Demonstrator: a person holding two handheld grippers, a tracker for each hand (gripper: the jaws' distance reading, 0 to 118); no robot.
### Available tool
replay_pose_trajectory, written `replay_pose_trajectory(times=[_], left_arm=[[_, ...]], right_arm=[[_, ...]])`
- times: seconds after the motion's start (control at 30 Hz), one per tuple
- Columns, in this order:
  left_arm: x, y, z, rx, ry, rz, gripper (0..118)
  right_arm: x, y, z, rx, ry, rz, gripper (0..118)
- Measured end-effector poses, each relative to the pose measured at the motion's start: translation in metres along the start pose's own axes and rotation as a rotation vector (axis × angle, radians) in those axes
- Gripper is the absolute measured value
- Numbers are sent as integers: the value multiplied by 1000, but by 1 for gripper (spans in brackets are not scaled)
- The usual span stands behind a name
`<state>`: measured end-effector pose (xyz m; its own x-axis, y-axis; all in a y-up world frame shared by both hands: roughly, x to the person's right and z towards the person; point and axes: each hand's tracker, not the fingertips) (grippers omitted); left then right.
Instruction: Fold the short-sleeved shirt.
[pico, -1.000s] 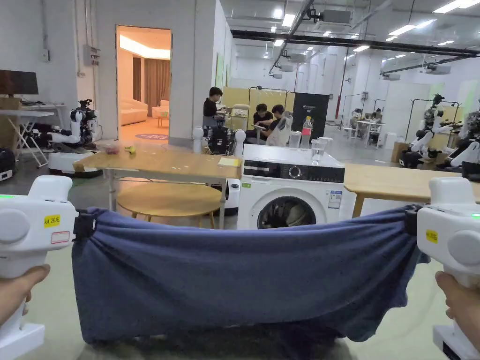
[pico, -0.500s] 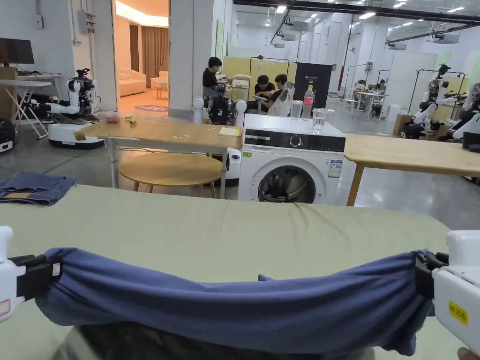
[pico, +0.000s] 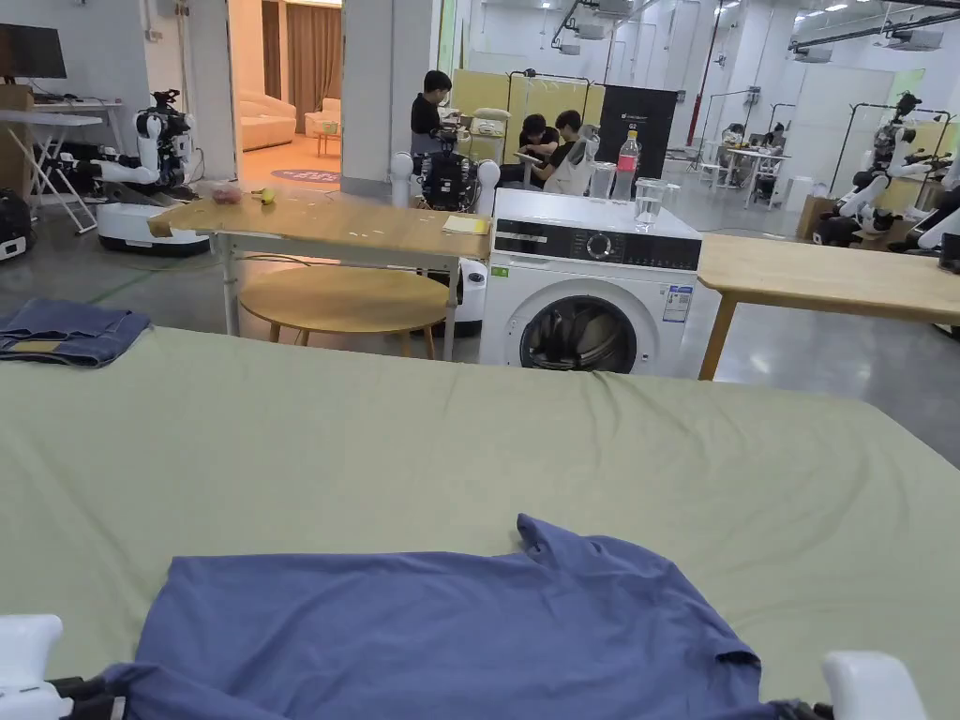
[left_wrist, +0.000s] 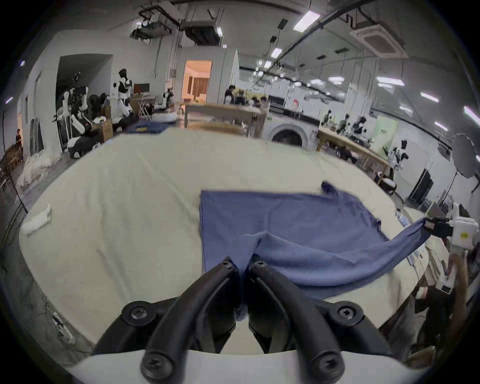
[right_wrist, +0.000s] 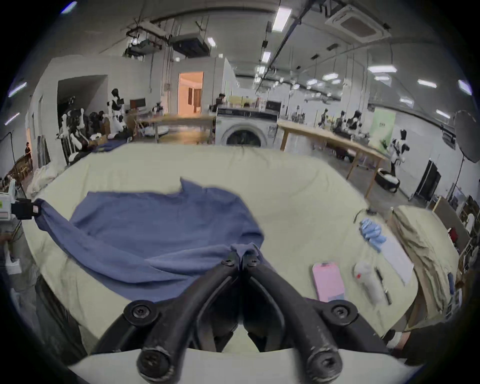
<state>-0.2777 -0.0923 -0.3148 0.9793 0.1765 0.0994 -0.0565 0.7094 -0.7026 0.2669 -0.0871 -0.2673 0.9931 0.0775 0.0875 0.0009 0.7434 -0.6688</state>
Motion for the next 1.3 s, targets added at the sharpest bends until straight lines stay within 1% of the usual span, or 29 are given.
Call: replay_pose_trajectory(times=[0.1, 0.27, 0.33, 0.37, 0.43, 0.47, 0.5, 0.57, 0.6, 0.67, 0.7, 0.73, 0.77, 0.8, 0.83, 0.87, 0.9, 0.93, 0.97, 1.1, 1.27, 1.3], left_arm=[[-2, -6, -22, -44, 20, 11, 1], [-5, -7, -43, -81, 55, 27, 1], [-3, -5, -45, -88, 70, 26, 3], [-2, -2, -43, -85, 67, 24, 16], [5, 6, -37, -50, 70, 16, 37], [11, 10, -33, -14, 77, 5, 49], [16, 14, -29, 23, 81, -8, 53], [31, 21, -23, 97, 61, -39, 54], [38, 23, -22, 126, 49, -49, 54], [51, 26, -22, 174, 42, -50, 54], [56, 27, -25, 192, 40, -51, 53], [61, 27, -28, 198, 43, -47, 53], [65, 28, -31, 201, 40, -47, 49], [68, 29, -35, 203, 32, -49, 49], [72, 31, -40, 200, 27, -49, 46], [74, 33, -45, 188, 31, -47, 31], [73, 34, -49, 171, 14, -35, 12], [70, 37, -52, 154, -8, -9, 0], [68, 40, -56, 154, -18, 12, 0], [50, 67, -78, 115, 25, -2, 0], [1, 124, -116, 55, 63, 48, 0], [-10, 136, -127, 11, 61, 61, 0]], right_arm=[[-5, -9, -26, -34, -7, -6, 0], [-15, -11, -51, -77, 7, -36, 0], [-20, -7, -52, -76, -4, -42, 4], [-23, -5, -50, -63, -10, -48, 13], [-30, 3, -45, -11, -28, -49, 43], [-33, 7, -41, 22, -31, -55, 52], [-37, 12, -38, 53, -30, -65, 52], [-43, 21, -31, 127, 11, -106, 52], [-48, 25, -28, 164, 19, -116, 52], [-60, 32, -24, 228, 13, -110, 52], [-67, 36, -23, 259, 6, -102, 49], [-72, 39, -22, 278, 4, -93, 41], [-78, 42, -22, 288, 1, -90, 28], [-83, 44, -24, 300, 3, -88, 28], [-86, 47, -25, 307, 11, -90, 23], [-90, 49, -26, 319, 22, -94, 10], [-93, 52, -28, 316, 32, -94, 2], [-95, 56, -32, 301, 40, -90, 0], [-98, 57, -35, 292, 48, -88, 0], [-103, 62, -54, 261, 64, -71, 0], [-101, 65, -80, 207, 75, -64, 0], [-101, 65, -85, 200, 75, -62, 0]])
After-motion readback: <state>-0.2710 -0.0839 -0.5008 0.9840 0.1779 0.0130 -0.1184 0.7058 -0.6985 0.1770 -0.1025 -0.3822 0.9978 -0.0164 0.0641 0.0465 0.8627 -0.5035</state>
